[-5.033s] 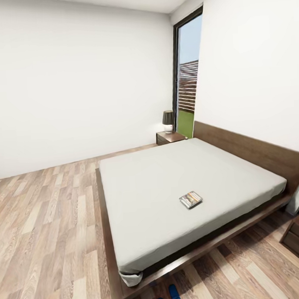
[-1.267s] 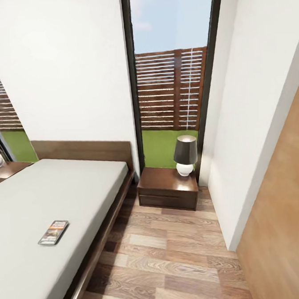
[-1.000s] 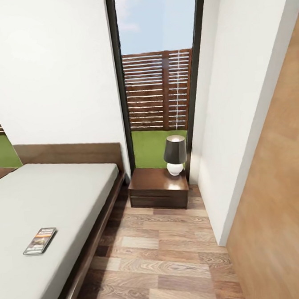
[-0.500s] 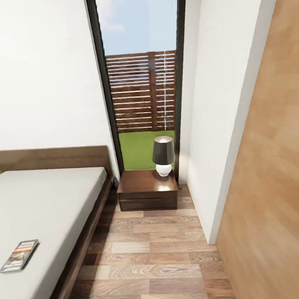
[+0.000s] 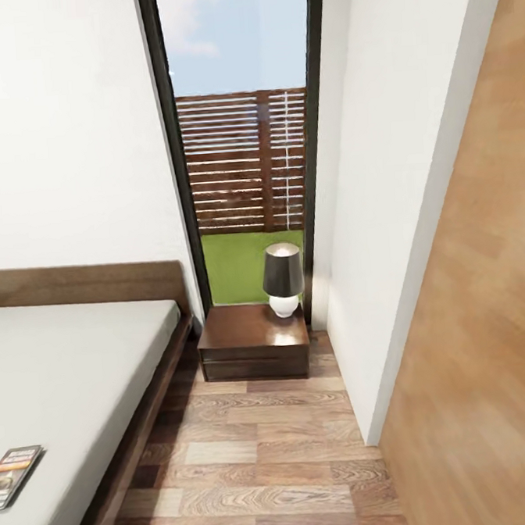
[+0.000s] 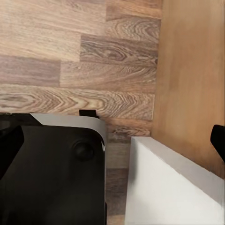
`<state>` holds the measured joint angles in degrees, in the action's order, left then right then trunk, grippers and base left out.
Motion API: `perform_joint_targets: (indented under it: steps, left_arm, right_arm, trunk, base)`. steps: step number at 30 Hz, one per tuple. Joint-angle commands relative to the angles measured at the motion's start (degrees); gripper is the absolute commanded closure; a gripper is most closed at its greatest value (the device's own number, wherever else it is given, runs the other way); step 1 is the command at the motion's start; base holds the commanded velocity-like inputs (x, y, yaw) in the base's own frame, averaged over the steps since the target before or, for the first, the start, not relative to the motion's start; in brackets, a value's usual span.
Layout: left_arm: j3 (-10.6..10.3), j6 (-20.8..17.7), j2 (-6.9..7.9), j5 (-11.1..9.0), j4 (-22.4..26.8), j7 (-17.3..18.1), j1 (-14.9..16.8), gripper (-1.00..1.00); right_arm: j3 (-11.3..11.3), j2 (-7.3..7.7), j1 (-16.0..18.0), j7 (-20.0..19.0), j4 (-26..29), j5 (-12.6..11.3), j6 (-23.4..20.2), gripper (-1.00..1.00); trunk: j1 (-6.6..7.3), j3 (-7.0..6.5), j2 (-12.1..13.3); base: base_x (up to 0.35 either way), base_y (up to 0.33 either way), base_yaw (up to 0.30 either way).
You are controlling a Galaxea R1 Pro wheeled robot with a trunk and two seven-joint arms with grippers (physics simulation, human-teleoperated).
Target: In the bedroom, move the book from the bed onto either nightstand, and place the two sandals side by side next to the bed.
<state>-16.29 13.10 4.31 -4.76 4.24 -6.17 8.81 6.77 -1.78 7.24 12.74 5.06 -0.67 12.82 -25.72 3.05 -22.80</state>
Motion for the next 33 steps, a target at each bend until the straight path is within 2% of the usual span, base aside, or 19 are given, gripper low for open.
perform_joint_targets:
  steps: [1, 17, 33]
  left_arm:
    - [-0.5, 0.2, 0.01, -0.5, 0.0, -0.2, 0.0, -1.0]
    - [-0.5, 0.2, -0.01, -0.5, 0.0, -0.2, 0.0, -1.0]
    - [-0.5, 0.2, -0.19, -0.4, 0.0, -0.2, 0.1, -1.0]
  right_arm:
    - [0.4, -0.02, 0.1, 0.4, -0.1, -0.1, 0.1, -1.0]
    - [0.4, -0.07, 0.1, 0.4, 0.0, -0.1, 0.0, -1.0]
    - [0.5, -0.15, 0.1, 0.4, 0.0, -0.1, 0.1, -1.0]
  trunk:
    - [-0.06, 0.13, -0.1]
    - [-0.06, 0.13, -0.1]
    - [-0.06, 0.13, -0.1]
  base:
    - [0.268, -0.019, -0.001]
    - [0.288, 0.087, 0.028]
    - [0.287, 0.011, 0.233]
